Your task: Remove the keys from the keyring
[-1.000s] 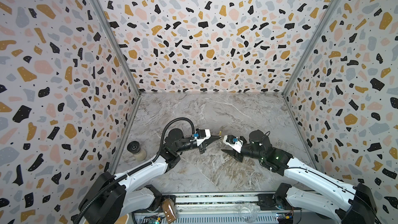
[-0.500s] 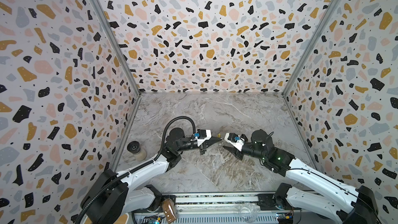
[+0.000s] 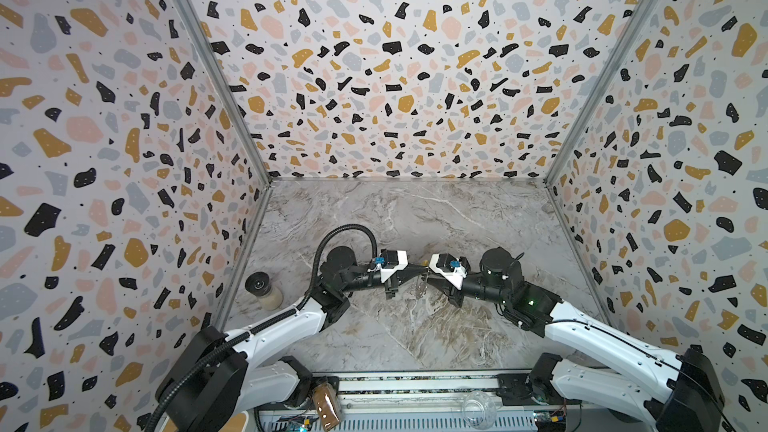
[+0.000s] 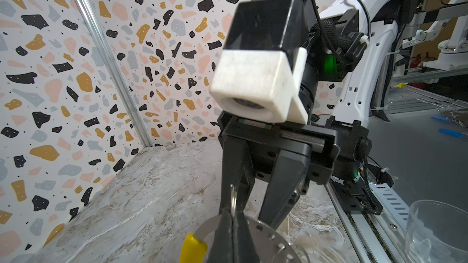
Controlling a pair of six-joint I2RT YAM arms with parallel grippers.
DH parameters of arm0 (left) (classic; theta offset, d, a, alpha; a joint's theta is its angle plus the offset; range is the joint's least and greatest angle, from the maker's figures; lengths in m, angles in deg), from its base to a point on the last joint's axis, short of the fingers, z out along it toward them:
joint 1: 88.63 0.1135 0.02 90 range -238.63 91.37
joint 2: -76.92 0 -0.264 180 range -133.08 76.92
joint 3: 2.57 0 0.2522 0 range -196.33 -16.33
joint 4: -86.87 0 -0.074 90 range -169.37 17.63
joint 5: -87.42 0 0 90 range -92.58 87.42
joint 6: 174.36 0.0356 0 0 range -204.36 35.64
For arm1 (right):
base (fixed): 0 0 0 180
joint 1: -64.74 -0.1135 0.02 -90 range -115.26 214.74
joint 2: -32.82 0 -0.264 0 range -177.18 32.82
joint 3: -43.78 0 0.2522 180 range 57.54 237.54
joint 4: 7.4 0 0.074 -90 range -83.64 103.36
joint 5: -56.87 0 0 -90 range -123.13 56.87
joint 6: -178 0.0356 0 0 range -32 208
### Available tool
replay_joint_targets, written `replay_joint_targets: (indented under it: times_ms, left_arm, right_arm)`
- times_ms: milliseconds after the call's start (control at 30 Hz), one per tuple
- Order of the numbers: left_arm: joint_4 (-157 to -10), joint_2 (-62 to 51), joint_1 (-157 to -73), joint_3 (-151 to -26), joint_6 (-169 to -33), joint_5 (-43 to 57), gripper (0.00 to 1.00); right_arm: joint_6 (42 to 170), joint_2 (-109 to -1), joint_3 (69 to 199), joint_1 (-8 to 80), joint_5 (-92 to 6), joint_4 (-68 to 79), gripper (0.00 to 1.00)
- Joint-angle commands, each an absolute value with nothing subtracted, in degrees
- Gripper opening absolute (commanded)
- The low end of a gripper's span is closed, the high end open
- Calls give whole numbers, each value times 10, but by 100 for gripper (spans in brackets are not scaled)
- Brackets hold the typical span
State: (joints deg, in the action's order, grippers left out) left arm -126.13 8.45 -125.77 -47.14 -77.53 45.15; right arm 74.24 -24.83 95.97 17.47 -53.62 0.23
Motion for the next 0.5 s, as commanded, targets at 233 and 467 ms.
replay_joint_targets:
  times_ms: [233,467]
  left_arm:
    - [-1248,115,-1259,-488,-733,433,0]
    - [-1184,138,-1260,-497,-688,402,0]
  right_arm:
    - [752,-225,981,175,-530,34,5]
    - [722,-194,1023,175,-459,128,0]
